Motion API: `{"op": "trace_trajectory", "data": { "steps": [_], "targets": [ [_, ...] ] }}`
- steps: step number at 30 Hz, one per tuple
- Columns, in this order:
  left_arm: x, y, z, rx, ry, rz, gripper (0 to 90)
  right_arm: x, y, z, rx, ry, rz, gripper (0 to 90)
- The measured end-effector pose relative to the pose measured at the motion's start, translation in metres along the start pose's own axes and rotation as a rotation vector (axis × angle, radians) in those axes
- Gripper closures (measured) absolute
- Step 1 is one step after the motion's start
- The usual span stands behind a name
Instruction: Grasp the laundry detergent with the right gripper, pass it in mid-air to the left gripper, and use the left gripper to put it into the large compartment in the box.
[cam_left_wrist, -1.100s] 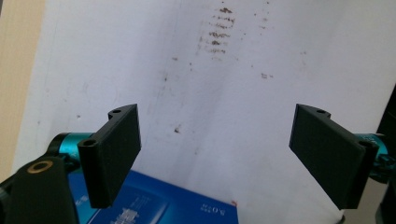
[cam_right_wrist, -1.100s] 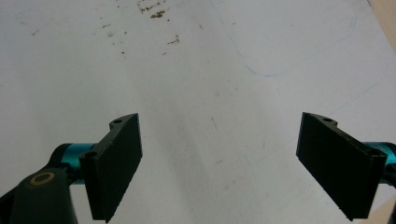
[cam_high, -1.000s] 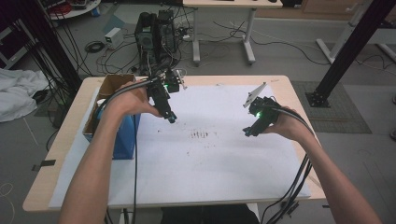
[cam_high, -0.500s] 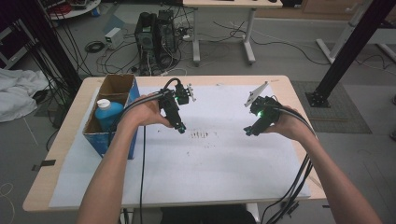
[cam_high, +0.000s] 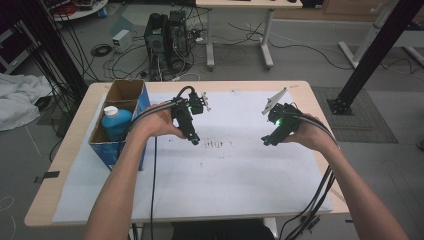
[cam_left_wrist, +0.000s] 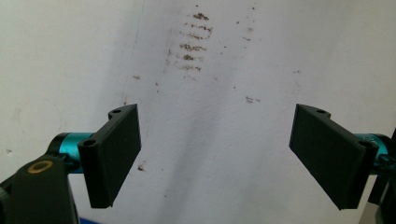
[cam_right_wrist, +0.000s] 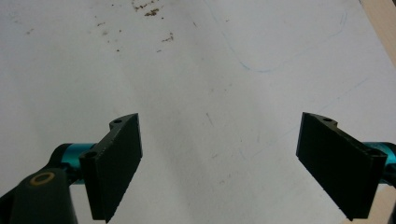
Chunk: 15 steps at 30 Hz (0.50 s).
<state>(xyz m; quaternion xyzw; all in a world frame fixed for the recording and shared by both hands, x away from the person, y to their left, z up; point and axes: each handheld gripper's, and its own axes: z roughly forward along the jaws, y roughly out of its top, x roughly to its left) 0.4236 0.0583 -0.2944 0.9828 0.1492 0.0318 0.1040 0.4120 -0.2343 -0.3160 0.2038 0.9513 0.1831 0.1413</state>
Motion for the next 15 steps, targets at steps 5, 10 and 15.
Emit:
{"op": "trace_trajectory", "data": {
  "steps": [5,10,15],
  "targets": [
    [-0.0002,0.0014,0.0021,0.008,-0.002,0.002,16.7,0.0004,0.0003,0.0007,-0.001,-0.001,0.003,13.6],
    [-0.0019,0.0021,0.003,0.005,-0.001,0.0,16.8,0.0,-0.0001,0.0006,-0.003,0.001,-0.001,13.6],
    [-0.0029,0.0011,0.0027,0.001,-0.001,-0.008,16.7,0.0007,-0.0003,0.0003,-0.002,0.003,0.008,13.6]
  ]
}}
